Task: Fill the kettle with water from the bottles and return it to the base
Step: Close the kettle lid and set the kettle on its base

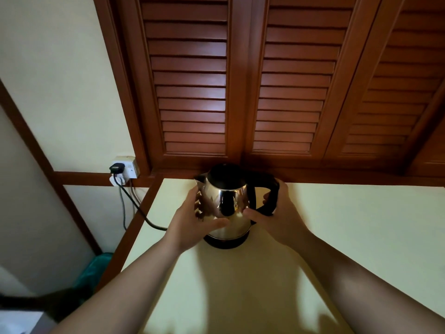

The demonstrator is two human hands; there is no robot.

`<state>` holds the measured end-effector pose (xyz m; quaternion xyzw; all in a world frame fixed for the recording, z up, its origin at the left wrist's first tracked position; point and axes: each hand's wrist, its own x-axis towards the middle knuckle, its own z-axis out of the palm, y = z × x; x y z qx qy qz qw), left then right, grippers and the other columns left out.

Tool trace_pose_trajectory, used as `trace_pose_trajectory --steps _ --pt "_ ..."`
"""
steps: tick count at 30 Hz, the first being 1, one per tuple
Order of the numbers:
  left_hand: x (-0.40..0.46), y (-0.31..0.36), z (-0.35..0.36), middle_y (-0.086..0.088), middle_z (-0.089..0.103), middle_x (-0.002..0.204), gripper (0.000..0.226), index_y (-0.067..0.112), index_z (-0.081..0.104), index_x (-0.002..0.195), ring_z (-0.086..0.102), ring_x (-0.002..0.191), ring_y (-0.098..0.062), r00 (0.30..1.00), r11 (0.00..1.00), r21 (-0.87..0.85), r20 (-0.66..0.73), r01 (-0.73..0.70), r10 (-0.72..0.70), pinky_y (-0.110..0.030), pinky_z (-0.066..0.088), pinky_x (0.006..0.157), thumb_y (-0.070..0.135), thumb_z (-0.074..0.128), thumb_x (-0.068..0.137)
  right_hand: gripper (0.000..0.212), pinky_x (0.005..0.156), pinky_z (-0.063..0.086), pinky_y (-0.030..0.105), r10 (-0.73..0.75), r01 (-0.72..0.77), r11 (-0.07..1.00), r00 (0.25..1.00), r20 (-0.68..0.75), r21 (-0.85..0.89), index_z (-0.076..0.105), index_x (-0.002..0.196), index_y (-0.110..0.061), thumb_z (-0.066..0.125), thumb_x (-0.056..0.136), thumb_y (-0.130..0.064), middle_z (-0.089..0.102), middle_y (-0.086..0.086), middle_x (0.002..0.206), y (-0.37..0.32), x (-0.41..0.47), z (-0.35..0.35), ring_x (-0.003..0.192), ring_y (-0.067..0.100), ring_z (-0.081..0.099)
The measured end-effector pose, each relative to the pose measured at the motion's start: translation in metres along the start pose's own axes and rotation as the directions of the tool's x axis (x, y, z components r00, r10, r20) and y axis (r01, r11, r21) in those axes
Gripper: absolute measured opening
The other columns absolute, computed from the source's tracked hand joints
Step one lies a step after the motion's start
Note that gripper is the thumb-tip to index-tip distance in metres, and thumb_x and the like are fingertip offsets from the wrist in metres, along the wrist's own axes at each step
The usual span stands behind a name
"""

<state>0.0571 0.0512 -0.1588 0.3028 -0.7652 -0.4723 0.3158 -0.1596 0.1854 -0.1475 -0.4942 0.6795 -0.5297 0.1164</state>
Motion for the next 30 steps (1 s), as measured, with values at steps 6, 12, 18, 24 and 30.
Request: trace_pose_trajectory --steps 6,12,18,24,30 --pt "-0.021 0.003 0.0 0.007 0.07 0.121 0.106 0.042 0.04 0.148 0.069 0.112 -0.012 0.998 0.999 0.027 -0.045 0.039 -0.038 -0.031 0.058 0.096 0.053 0.094 0.057 0.1 0.109 0.039 0.027 -0.051 0.041 0.979 0.998 -0.045 -0.2 0.026 0.156 -0.028 0.086 0.078 -0.045 0.038 -0.008 0.151 -0.021 -0.019 -0.011 0.133 0.007 0.041" --pt "-0.038 0.018 0.0 0.014 0.067 0.128 0.092 0.045 0.042 0.146 0.061 0.125 -0.012 0.996 0.996 -0.024 -0.003 0.087 -0.087 -0.034 0.05 0.104 0.043 0.093 0.07 0.082 0.098 0.048 0.027 -0.233 0.223 0.878 0.972 0.03 -0.424 0.034 0.151 -0.033 0.079 0.084 -0.044 0.043 -0.002 0.136 -0.036 -0.023 -0.025 0.12 0.015 0.05" --pt "-0.041 0.027 -0.002 0.005 0.068 0.124 0.108 0.044 0.037 0.146 0.064 0.124 -0.025 0.99 0.99 0.051 0.031 0.135 -0.136 -0.044 0.054 0.105 0.071 0.09 0.056 0.08 0.093 0.047 0.028 -0.176 0.192 0.891 0.981 0.077 -0.411 0.033 0.149 -0.036 0.08 0.084 -0.04 0.043 0.001 0.133 -0.045 -0.022 -0.027 0.113 0.016 0.051" --pt "-0.044 0.046 -0.008 0.007 0.062 0.14 0.118 0.041 0.029 0.153 0.062 0.126 -0.02 0.977 0.967 0.161 0.054 0.195 -0.206 -0.045 0.051 0.109 0.075 0.087 0.056 0.077 0.096 0.053 0.042 -0.086 0.132 0.887 0.989 0.121 -0.444 0.033 0.149 -0.039 0.077 0.086 -0.035 0.042 0.006 0.136 -0.06 -0.019 -0.031 0.118 0.028 0.054" --pt "-0.045 0.05 -0.012 0.001 0.058 0.148 0.11 0.032 0.031 0.155 0.059 0.132 -0.022 0.978 0.948 0.256 0.031 0.191 -0.205 -0.045 0.049 0.112 0.065 0.087 0.066 0.097 0.11 0.041 0.04 -0.026 0.088 0.908 0.988 0.155 -0.409 0.015 0.16 -0.037 0.079 0.087 -0.037 0.031 0.005 0.162 -0.07 -0.032 -0.033 0.143 0.028 0.042"
